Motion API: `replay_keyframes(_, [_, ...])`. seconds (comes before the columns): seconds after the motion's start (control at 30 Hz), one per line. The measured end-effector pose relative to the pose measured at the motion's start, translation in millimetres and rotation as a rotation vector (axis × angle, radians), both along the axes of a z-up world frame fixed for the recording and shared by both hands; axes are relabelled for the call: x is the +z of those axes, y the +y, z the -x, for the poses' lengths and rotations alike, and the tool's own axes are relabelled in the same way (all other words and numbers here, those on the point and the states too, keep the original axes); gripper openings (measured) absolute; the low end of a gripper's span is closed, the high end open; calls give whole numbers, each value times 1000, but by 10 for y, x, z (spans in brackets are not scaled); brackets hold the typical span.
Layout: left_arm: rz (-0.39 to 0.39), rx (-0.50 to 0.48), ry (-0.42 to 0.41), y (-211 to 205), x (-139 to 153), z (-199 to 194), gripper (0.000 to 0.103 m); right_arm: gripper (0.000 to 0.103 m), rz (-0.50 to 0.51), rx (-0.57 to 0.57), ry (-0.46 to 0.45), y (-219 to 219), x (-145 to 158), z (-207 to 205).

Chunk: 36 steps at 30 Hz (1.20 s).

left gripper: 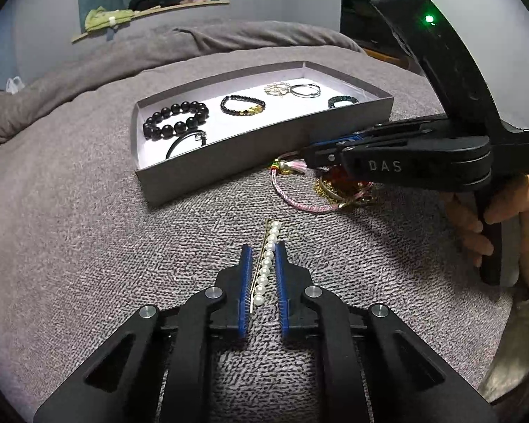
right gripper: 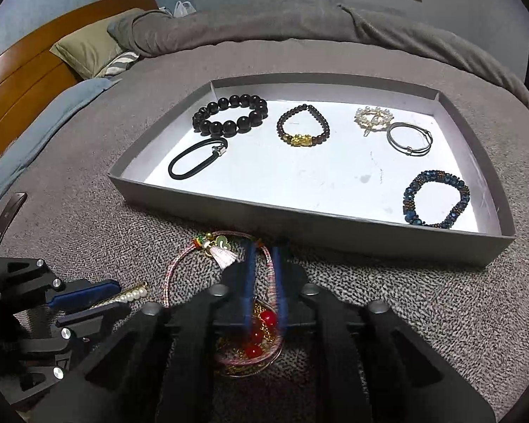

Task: Organize jewelry
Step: 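Lift both items and carry them over the white box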

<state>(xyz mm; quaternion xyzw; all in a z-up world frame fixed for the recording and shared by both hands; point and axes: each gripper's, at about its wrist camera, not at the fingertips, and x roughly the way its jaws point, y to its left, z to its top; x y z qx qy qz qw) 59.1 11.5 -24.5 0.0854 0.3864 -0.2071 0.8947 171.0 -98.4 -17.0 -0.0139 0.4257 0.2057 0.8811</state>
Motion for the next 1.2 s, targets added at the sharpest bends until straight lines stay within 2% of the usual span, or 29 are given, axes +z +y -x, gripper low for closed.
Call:
replay_keyframes(0.03, [4,0,-1,3,5,0,9,4,-2,-2,-8,-11,17,18])
replay_keyframes(0.17, [46,9,-13,30,91,3,9,4,-37,-11,-58,-104,182,132])
replay_keyframes(0.33, [91,18,-63,20,347,-23,9,4,-142,-29,-155,-308,593,281])
replay_keyframes(0.53, [119,26,-147,-141,772,-271,9,4,-189,-76,-319,-431,1141,272])
replay_keyframes(0.63, [135,40,-158,-279,885,-495,9,4,-228,-107,-361,-512,1270,179])
replay_keyframes(0.7, [139,65,-160,-363,914,-663,9,4,-228,-138,-390,-570,1259,117])
replay_keyframes(0.77, [130,93,-162,-459,890,-840,9,4,-239,-147,-383,-612,1193,43])
replay_keyframes(0.87, [130,123,-122,-516,719,-1036,9,4,-247,-148,-322,-648,1001,-142])
replay_keyframes(1.03, [94,142,4,-459,307,-1277,9,4,-247,-151,-217,-677,701,-406])
replay_keyframes(1.1, [92,147,43,-422,211,-1321,9,4,-245,-156,-171,-680,574,-494])
replay_keyframes(1.2, [85,149,59,-399,165,-1342,9,4,-190,-176,-140,-664,434,-553])
